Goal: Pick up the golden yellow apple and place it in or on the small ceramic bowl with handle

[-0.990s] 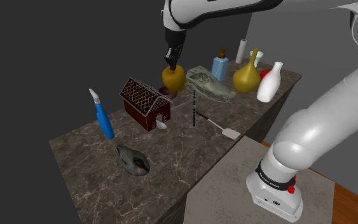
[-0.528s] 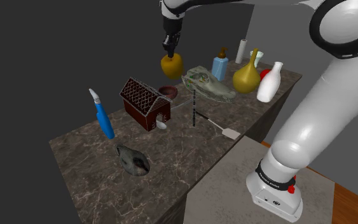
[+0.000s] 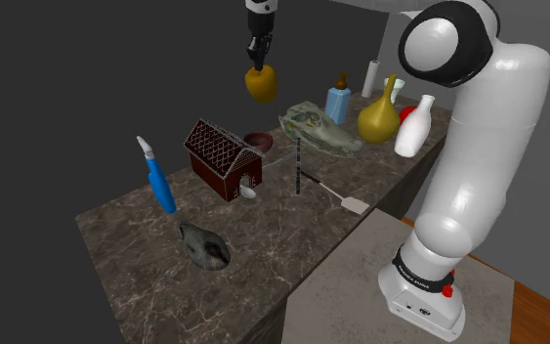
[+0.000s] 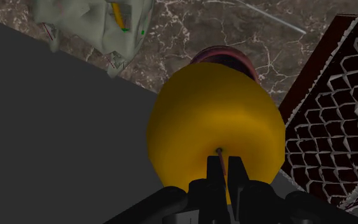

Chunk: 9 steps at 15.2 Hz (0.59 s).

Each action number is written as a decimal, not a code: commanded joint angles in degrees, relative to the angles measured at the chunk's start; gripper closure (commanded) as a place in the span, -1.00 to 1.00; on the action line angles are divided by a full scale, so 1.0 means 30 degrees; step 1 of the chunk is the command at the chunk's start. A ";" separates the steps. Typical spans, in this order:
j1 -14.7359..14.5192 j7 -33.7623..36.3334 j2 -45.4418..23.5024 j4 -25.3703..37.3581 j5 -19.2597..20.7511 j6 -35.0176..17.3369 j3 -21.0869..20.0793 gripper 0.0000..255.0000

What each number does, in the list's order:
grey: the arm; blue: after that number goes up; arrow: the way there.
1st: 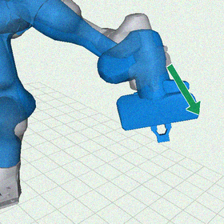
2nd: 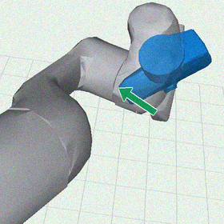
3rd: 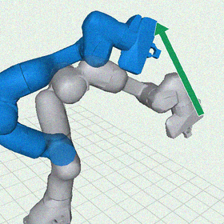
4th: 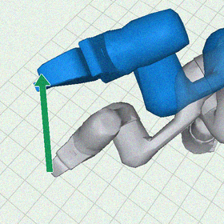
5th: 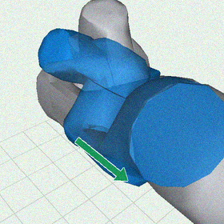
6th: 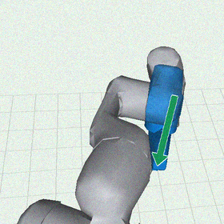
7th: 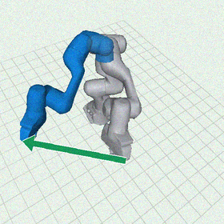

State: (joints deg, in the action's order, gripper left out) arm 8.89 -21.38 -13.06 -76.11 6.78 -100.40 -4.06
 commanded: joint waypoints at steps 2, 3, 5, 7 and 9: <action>0.0153 -0.0246 -0.0721 0.0520 -0.0018 -0.0241 0.0096 1.00; 0.0164 -0.0222 -0.0635 0.0137 -0.0019 -0.0538 0.0097 1.00; 0.0183 -0.0173 -0.0487 -0.0594 -0.0018 -0.1119 0.0101 1.00; 0.0200 -0.0125 -0.0367 -0.1282 -0.0013 -0.1685 0.0106 1.00; 0.0215 -0.0076 -0.0272 -0.1931 -0.0005 -0.2238 0.0111 1.00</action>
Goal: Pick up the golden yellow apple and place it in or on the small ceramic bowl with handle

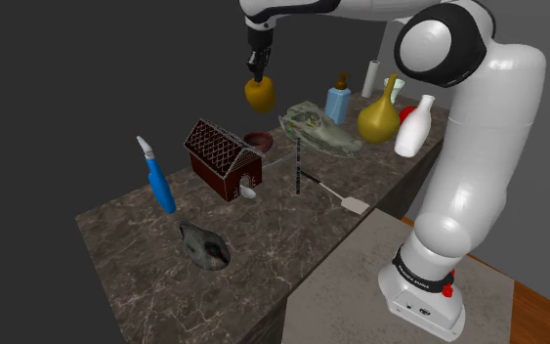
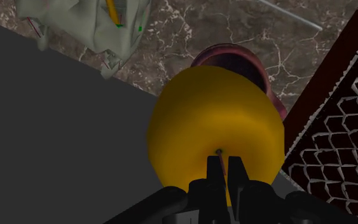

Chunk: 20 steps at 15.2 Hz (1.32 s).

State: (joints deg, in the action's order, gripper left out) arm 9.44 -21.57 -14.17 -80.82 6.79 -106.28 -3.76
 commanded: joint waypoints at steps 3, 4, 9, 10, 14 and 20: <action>0.0049 0.0061 0.0199 -0.1272 0.0009 -0.1088 0.0019 1.00; 0.0055 0.0086 0.0221 -0.1559 0.0017 -0.1352 0.0022 1.00; 0.0077 0.0214 0.0257 -0.2891 0.0066 -0.2642 0.0038 1.00; 0.0081 0.0240 0.0250 -0.3137 0.0079 -0.2894 0.0042 1.00; 0.0092 0.0348 0.0178 -0.4062 0.0135 -0.3887 0.0057 1.00; 0.0100 0.0479 0.0013 -0.5015 0.0214 -0.4999 0.0079 1.00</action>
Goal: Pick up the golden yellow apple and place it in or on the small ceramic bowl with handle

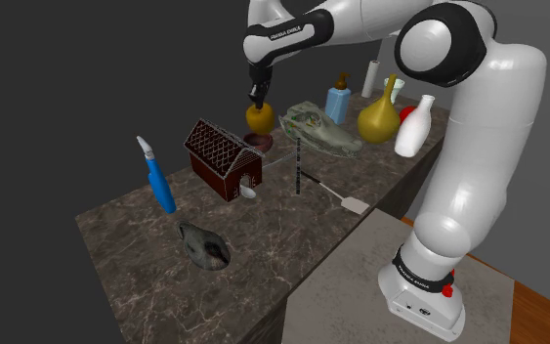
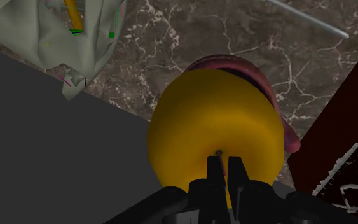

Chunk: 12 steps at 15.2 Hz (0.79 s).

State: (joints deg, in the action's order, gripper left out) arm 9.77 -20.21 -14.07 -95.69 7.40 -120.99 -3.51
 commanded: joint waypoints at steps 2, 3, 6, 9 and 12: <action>-0.0009 0.0026 -0.0021 -0.0057 0.0013 -0.0095 -0.0002 1.00; -0.0009 0.0026 -0.0021 -0.0057 0.0013 -0.0095 -0.0002 1.00; -0.0009 0.0026 -0.0022 -0.0057 0.0013 -0.0095 -0.0002 1.00; -0.0009 0.0027 -0.0021 -0.0058 0.0013 -0.0095 -0.0002 -1.00; -0.0009 0.0027 -0.0022 -0.0056 0.0013 -0.0095 -0.0002 -1.00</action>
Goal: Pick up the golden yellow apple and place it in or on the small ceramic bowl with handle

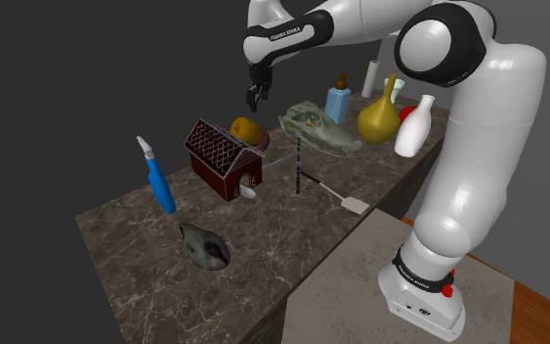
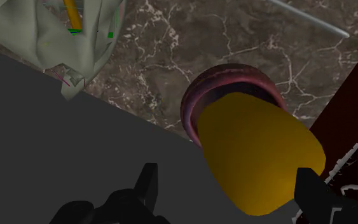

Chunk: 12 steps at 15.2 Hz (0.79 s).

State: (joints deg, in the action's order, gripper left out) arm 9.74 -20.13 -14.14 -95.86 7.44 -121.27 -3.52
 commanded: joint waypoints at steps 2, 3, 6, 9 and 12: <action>-0.0022 -0.0027 0.0264 0.0262 -0.0040 0.0526 -0.0025 -1.00; -0.0046 -0.0052 0.0506 0.0554 -0.0076 0.1061 -0.0050 -1.00; -0.0091 -0.0094 0.0887 0.1152 -0.0134 0.2041 -0.0092 -1.00; -0.0091 -0.0094 0.0887 0.1152 -0.0134 0.2041 -0.0092 -1.00; -0.0091 -0.0094 0.0887 0.1152 -0.0134 0.2041 -0.0092 -1.00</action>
State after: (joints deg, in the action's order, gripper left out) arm 9.47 -20.41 -11.48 -92.40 7.03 -115.16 -3.80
